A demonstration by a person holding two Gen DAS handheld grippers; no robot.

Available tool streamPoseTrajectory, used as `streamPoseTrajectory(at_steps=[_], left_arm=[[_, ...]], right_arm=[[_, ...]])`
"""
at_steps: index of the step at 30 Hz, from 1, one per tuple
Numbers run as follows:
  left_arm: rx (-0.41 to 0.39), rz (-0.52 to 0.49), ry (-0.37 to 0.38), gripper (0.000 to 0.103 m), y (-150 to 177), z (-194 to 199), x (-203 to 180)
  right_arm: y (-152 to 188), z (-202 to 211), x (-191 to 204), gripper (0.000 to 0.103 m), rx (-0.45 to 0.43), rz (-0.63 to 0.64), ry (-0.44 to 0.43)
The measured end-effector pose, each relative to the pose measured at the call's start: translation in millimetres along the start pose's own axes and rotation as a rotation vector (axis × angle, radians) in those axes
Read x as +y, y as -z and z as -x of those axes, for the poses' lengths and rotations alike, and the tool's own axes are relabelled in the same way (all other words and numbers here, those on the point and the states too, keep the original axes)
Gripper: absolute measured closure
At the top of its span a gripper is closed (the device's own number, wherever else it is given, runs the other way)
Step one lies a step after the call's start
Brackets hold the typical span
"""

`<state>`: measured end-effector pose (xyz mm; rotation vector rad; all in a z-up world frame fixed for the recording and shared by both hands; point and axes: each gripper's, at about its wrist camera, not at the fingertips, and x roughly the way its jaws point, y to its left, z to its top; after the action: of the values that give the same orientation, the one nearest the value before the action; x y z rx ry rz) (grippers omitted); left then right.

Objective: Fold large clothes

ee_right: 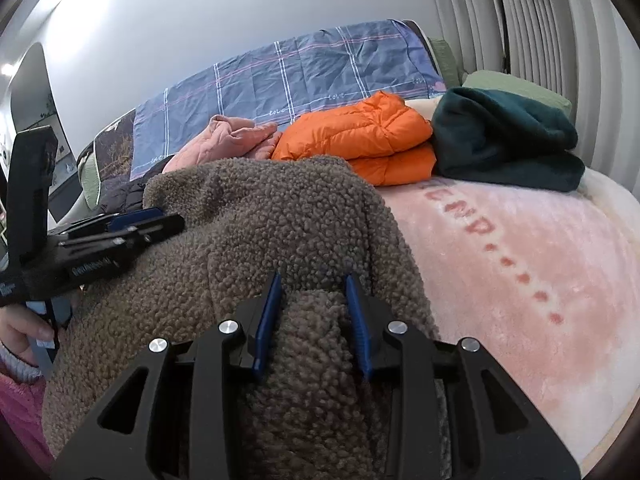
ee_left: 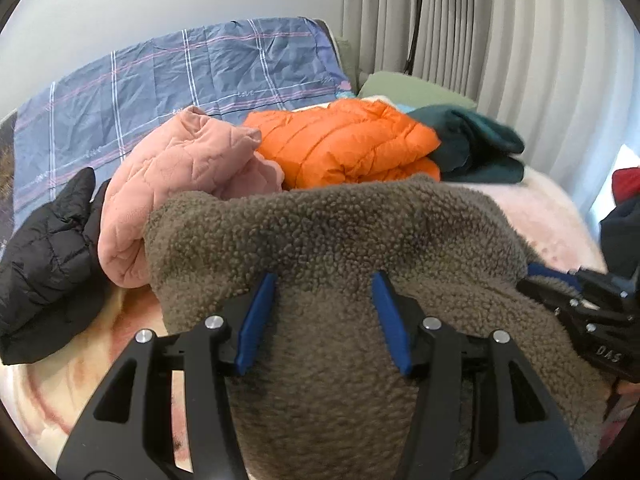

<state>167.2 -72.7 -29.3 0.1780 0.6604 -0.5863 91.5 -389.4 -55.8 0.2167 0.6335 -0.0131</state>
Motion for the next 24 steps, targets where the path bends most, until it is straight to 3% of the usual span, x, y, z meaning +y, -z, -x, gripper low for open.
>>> streamPoseTrajectory(at_steps=[2,6,8,11,13,18,24], left_arm=[[-0.034,0.021,-0.041,0.060,-1,7,10],[-0.093,0.210,-0.055,0.063,-9,23,58],[-0.047,0.242,-0.037,0.062,-13,8,76],[0.057,0.208,-0.039,0.053,-3,-39,85],[0.061,0.198,-0.045,0.051,6,-51,86],[0.022,0.217,-0.084,0.051,17,-41,82],[0.019,0.254,-0.050,0.054,3,-11,85]], right_arm=[[5,8,0,0.058,-0.010,-0.025,0.024],[7,4,-13,0.055,-0.007,-0.092,-0.032],[4,0,-14,0.055,0.004,-0.100,-0.045],[3,-1,-10,0.055,0.000,-0.092,-0.029],[3,-3,-9,0.055,-0.003,-0.095,-0.020],[5,-1,-8,0.055,-0.011,-0.078,-0.027],[7,4,-12,0.054,-0.016,-0.090,-0.038]])
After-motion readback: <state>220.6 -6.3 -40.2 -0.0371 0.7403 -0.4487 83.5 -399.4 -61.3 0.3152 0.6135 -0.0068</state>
